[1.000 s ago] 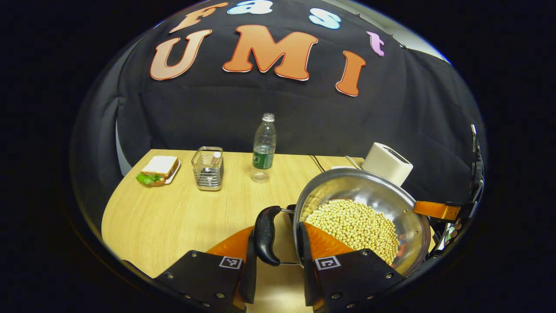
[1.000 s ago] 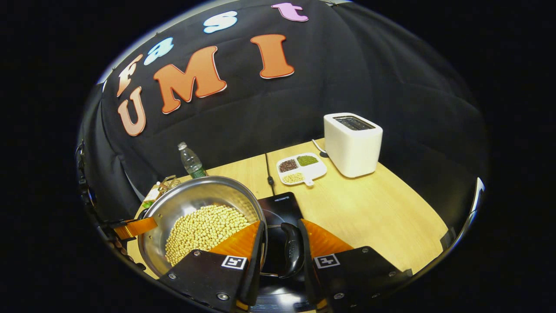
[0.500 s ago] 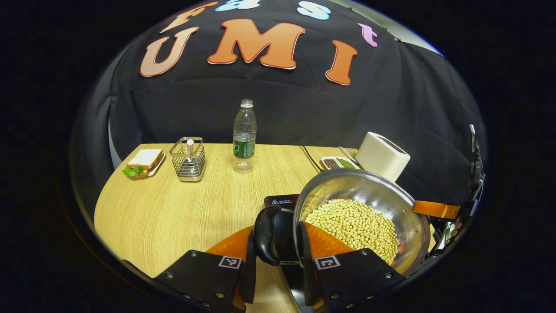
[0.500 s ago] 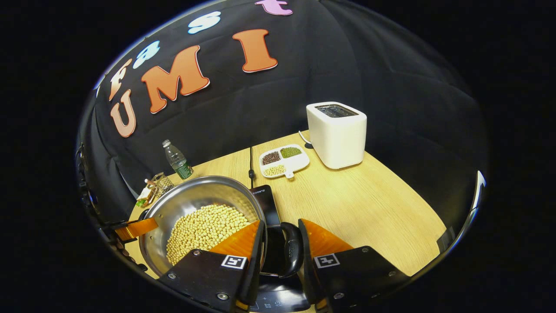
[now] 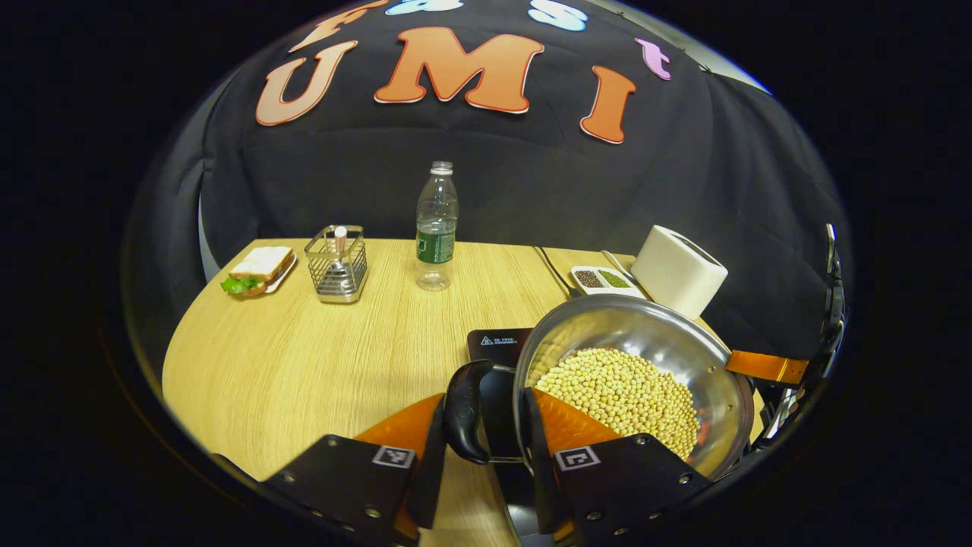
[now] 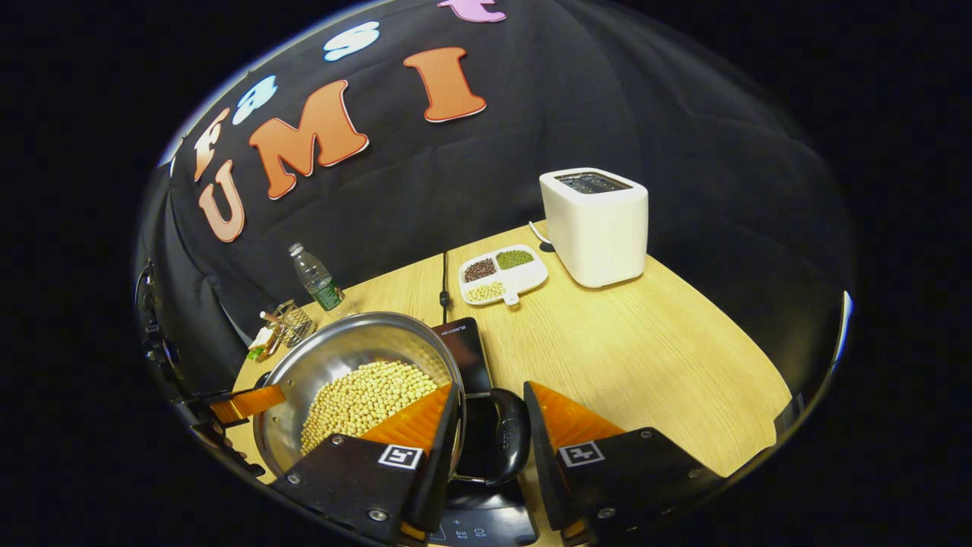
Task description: First push the handle of the pot to place it horizontally, then grasp the pot with both hands and set it on the induction cooktop.
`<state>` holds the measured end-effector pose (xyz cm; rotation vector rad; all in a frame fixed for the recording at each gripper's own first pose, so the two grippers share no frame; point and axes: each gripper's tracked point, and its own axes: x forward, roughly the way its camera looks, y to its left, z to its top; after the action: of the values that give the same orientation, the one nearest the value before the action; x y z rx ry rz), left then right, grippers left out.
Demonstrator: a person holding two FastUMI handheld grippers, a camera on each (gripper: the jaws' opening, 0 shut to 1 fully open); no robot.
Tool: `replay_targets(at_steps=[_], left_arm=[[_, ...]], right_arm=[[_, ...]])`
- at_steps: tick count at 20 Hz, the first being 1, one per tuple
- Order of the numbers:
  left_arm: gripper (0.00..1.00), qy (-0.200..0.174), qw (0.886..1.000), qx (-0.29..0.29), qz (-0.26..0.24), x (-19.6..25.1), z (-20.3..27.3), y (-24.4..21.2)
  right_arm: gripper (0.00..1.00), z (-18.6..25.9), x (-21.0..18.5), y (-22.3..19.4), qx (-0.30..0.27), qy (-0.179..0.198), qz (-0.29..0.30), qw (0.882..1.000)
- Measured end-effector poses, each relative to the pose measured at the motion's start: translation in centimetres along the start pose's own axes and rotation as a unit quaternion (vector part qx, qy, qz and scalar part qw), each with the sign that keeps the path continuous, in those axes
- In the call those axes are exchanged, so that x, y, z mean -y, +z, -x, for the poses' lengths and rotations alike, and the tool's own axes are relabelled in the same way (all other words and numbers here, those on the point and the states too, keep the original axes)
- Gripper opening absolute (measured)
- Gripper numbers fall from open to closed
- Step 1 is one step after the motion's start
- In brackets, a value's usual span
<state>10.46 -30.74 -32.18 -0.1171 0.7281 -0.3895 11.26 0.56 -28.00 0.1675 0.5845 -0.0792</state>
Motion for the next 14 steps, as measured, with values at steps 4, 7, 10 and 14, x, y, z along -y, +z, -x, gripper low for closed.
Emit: replay_targets(at_steps=[4,7,10,14], left_arm=[[0.83,0.0,0.997,0.08,0.005,0.2,4.6,6.4],[0.86,0.025,0.987,0.156,-0.017,-1.2,9.6,11.8],[0.85,0.066,0.972,0.223,-0.042,-2.9,15.0,15.7],[0.85,0.08,0.96,0.267,-0.018,-3.7,21.1,18.8]], right_arm=[[0.84,3.6,-0.5,4.3,0.061,-0.009,0.038,0.997],[0.95,7.5,-0.9,8.3,0.121,-0.014,0.059,0.991],[0.95,11.7,-2.0,12.2,0.175,-0.011,0.071,0.982],[1.0,16.9,-3.4,15.7,0.226,0.008,0.072,0.971]])
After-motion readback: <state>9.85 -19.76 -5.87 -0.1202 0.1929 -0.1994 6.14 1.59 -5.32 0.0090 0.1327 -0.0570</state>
